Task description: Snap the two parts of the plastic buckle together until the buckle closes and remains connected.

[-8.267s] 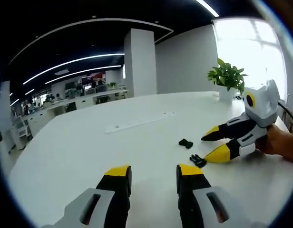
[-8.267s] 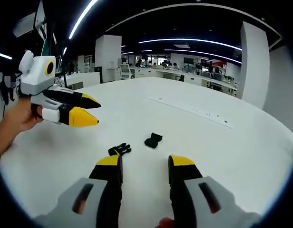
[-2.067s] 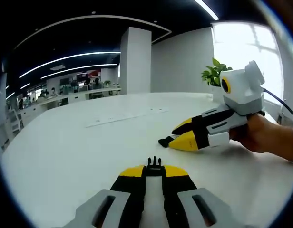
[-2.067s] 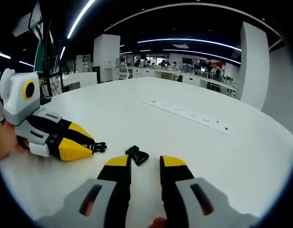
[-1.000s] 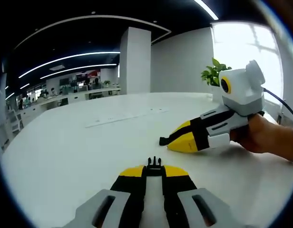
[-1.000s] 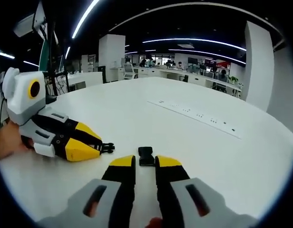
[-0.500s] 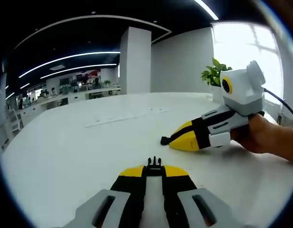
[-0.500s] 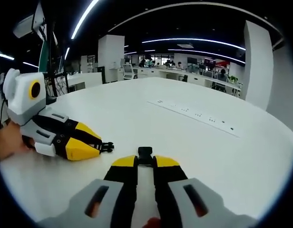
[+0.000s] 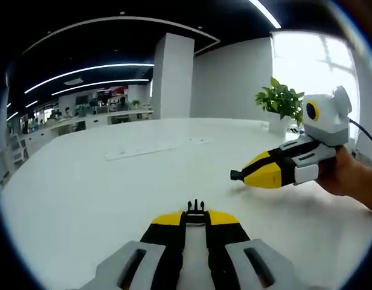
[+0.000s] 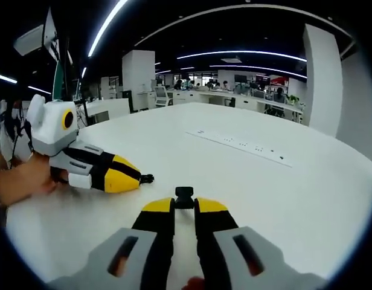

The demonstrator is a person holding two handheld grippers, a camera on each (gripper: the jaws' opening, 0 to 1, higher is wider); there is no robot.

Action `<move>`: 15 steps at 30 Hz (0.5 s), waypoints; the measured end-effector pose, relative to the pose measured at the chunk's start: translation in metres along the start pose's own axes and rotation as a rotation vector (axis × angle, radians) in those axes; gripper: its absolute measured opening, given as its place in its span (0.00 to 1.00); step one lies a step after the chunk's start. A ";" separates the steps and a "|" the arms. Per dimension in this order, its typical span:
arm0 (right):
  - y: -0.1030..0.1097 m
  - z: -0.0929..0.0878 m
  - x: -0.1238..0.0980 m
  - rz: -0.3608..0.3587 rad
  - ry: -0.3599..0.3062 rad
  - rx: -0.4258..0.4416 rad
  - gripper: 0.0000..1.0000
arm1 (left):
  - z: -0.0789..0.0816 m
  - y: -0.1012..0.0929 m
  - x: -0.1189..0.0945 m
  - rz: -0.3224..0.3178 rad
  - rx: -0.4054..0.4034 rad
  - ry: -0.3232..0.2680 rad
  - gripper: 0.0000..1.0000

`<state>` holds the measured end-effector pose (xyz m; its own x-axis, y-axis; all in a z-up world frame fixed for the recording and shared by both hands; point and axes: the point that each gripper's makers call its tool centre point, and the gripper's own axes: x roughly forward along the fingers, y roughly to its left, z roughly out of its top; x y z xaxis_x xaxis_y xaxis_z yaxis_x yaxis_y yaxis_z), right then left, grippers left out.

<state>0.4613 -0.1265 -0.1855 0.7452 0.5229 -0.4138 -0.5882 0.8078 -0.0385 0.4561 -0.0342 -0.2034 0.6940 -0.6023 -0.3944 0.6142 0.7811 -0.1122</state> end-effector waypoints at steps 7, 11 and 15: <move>0.008 -0.011 -0.019 0.002 0.003 -0.011 0.13 | 0.007 -0.007 -0.009 -0.010 0.039 -0.023 0.12; 0.013 -0.015 -0.034 0.001 0.002 -0.012 0.13 | -0.001 -0.006 -0.015 -0.022 0.045 0.000 0.12; 0.018 -0.016 -0.048 0.003 -0.001 -0.023 0.13 | 0.005 -0.007 -0.024 -0.021 0.066 -0.001 0.12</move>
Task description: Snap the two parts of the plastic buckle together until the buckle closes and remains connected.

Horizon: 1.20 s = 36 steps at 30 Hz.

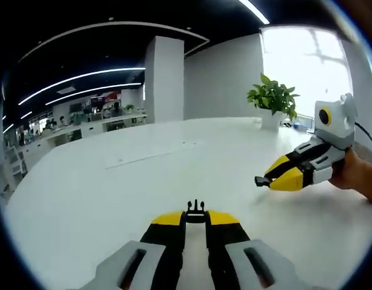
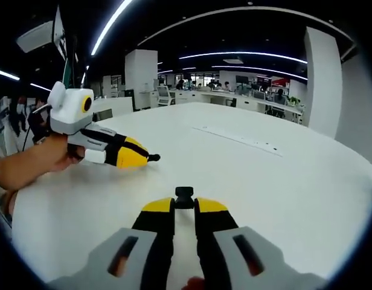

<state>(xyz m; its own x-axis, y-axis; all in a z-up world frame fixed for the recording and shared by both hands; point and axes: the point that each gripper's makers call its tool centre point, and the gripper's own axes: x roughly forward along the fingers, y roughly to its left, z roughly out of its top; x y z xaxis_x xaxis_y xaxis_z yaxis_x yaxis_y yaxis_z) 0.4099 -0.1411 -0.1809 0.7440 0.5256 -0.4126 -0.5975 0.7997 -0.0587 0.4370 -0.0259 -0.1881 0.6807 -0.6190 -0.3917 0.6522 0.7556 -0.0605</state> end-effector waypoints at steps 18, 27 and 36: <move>0.038 -0.021 -0.039 0.052 0.026 -0.055 0.13 | -0.005 -0.050 -0.045 -0.125 0.051 -0.020 0.12; 0.050 -0.031 -0.052 0.093 0.029 -0.013 0.13 | -0.020 -0.067 -0.066 -0.242 0.059 -0.014 0.12; 0.062 -0.041 -0.063 0.177 0.051 -0.020 0.13 | -0.035 -0.078 -0.082 -0.326 0.164 -0.016 0.12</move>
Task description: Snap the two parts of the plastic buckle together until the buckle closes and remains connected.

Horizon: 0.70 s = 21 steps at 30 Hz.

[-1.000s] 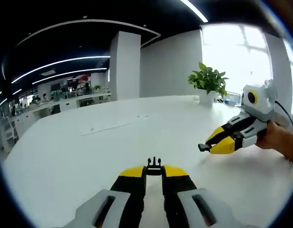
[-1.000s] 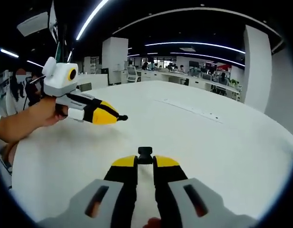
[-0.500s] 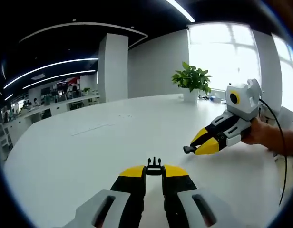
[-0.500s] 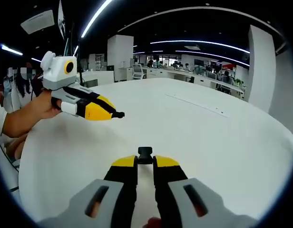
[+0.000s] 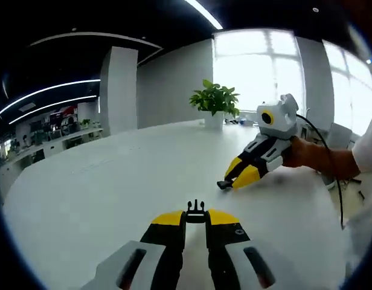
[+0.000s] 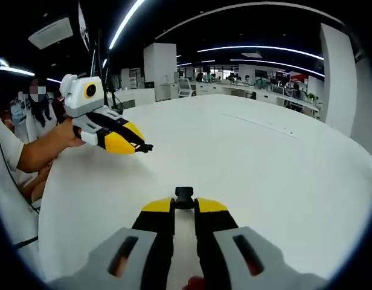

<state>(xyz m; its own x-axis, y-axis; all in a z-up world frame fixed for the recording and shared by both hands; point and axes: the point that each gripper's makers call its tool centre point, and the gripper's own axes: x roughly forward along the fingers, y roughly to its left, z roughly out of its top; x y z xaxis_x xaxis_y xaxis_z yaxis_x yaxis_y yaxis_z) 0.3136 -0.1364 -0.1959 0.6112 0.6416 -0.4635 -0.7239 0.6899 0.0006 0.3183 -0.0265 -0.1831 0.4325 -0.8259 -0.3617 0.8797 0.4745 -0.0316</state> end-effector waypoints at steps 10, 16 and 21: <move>0.018 -0.010 -0.010 0.095 0.007 -0.057 0.13 | -0.013 -0.024 -0.011 -0.112 0.056 0.000 0.12; 0.030 -0.015 -0.017 0.157 -0.002 -0.088 0.13 | -0.017 -0.035 -0.016 -0.166 0.071 -0.004 0.12; 0.040 -0.019 -0.020 0.210 0.001 -0.113 0.13 | -0.025 -0.043 -0.018 -0.200 0.072 0.018 0.12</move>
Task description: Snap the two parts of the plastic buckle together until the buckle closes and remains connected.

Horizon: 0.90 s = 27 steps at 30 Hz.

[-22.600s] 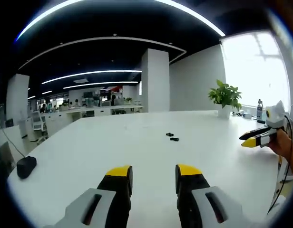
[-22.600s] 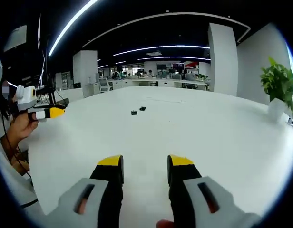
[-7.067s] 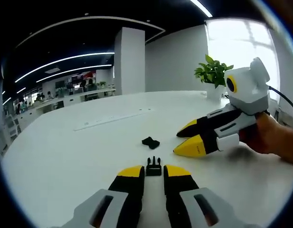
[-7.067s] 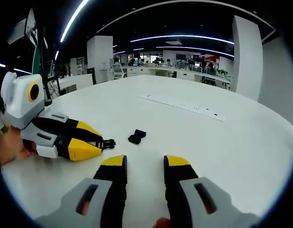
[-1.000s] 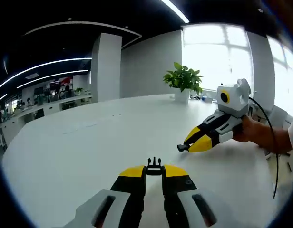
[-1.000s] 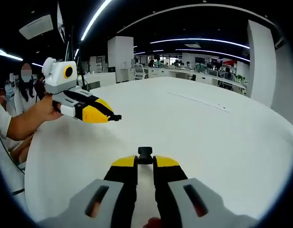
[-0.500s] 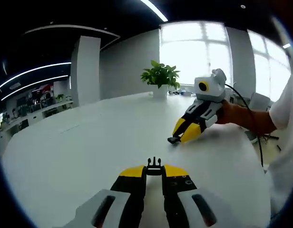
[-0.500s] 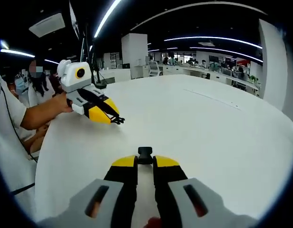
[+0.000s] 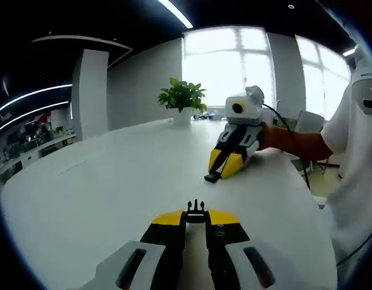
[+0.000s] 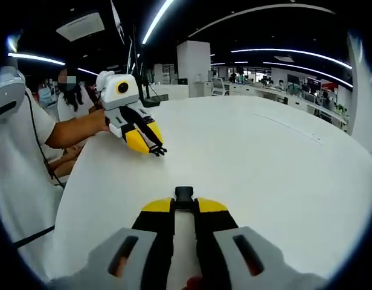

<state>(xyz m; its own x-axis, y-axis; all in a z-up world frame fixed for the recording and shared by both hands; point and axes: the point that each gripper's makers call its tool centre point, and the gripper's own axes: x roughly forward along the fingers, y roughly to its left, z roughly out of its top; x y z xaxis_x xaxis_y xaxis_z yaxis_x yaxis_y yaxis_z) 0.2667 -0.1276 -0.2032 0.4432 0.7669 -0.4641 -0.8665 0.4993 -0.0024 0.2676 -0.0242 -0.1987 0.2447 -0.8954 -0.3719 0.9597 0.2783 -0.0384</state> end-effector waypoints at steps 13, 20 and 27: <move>0.017 0.000 -0.003 0.085 -0.011 -0.051 0.13 | -0.006 -0.018 -0.002 -0.095 0.010 0.006 0.12; 0.033 0.003 -0.002 0.152 -0.019 -0.079 0.13 | -0.008 -0.033 -0.002 -0.158 0.037 0.006 0.12; 0.041 0.005 0.002 0.193 -0.019 -0.101 0.13 | -0.011 -0.038 -0.002 -0.181 0.053 0.015 0.12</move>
<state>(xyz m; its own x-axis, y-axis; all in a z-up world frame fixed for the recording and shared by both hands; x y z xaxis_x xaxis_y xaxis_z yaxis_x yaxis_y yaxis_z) 0.2333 -0.1033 -0.2003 0.2698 0.8525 -0.4476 -0.9540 0.2997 -0.0042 0.2293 -0.0289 -0.2065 0.0660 -0.9238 -0.3771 0.9939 0.0944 -0.0573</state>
